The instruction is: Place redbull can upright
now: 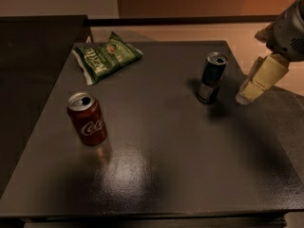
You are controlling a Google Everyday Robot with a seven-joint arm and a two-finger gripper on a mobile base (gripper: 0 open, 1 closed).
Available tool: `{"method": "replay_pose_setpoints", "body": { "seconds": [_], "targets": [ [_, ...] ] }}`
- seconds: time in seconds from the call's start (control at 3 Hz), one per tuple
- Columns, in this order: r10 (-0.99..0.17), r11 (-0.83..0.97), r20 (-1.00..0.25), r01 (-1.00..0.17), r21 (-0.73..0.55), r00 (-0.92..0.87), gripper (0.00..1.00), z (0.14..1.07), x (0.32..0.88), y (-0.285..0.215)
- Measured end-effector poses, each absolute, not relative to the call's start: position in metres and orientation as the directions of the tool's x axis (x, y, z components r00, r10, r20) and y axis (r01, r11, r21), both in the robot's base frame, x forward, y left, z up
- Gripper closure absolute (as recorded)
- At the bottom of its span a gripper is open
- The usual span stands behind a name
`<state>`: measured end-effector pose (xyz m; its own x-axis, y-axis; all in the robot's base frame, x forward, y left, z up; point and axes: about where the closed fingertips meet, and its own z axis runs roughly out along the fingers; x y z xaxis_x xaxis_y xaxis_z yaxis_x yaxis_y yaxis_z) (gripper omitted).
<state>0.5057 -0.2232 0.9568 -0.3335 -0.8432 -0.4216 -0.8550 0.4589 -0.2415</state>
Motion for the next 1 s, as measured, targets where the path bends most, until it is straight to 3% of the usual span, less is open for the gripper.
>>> {"method": "replay_pose_setpoints", "body": {
  "seconds": [1.0],
  "targets": [
    [-0.739, 0.513, -0.597, -0.836, -0.196, -0.313, 0.0, 0.933, 0.562, -0.201]
  ]
}}
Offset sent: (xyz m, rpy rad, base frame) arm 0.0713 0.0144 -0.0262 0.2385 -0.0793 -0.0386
